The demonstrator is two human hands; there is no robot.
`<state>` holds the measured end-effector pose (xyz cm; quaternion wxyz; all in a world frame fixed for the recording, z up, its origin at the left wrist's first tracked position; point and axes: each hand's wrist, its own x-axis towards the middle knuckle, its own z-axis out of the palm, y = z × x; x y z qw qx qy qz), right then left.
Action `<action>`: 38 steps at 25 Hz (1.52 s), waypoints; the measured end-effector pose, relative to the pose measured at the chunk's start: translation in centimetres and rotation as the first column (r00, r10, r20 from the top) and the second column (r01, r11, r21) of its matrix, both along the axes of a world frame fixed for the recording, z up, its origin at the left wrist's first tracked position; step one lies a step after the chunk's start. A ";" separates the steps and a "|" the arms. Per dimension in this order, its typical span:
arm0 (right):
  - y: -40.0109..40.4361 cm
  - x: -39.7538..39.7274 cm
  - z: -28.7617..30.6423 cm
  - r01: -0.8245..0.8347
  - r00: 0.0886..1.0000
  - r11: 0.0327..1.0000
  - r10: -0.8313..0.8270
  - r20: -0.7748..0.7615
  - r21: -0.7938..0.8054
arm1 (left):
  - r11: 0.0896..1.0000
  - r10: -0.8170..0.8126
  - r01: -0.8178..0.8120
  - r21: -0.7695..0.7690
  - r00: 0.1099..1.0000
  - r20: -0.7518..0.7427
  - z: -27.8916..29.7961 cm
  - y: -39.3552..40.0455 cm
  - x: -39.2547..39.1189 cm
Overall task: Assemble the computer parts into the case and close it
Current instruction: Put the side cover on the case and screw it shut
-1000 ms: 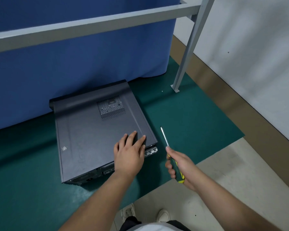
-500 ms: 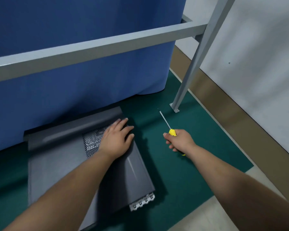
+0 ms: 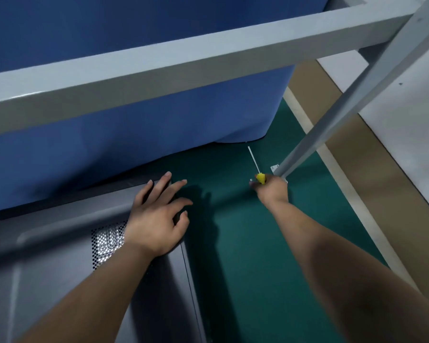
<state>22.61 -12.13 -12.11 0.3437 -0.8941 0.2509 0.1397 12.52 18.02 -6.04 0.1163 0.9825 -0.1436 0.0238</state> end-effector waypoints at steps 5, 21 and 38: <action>0.7 2.2 -3.0 -0.060 0.998 0.977 0.062 0.001 -0.202 | 1.000 0.008 -0.008 -0.012 0.999 0.032 -0.3 -0.1 0.1; 5.9 -8.9 2.7 0.051 0.992 0.840 -0.105 0.069 0.540 | 0.999 0.034 -0.035 -0.040 0.999 -0.041 0.7 -0.2 0.0; 22.0 -38.0 13.4 0.053 0.998 0.585 -0.047 -0.032 0.809 | -0.134 -0.270 -0.705 -0.696 0.702 -0.659 5.1 8.6 -29.7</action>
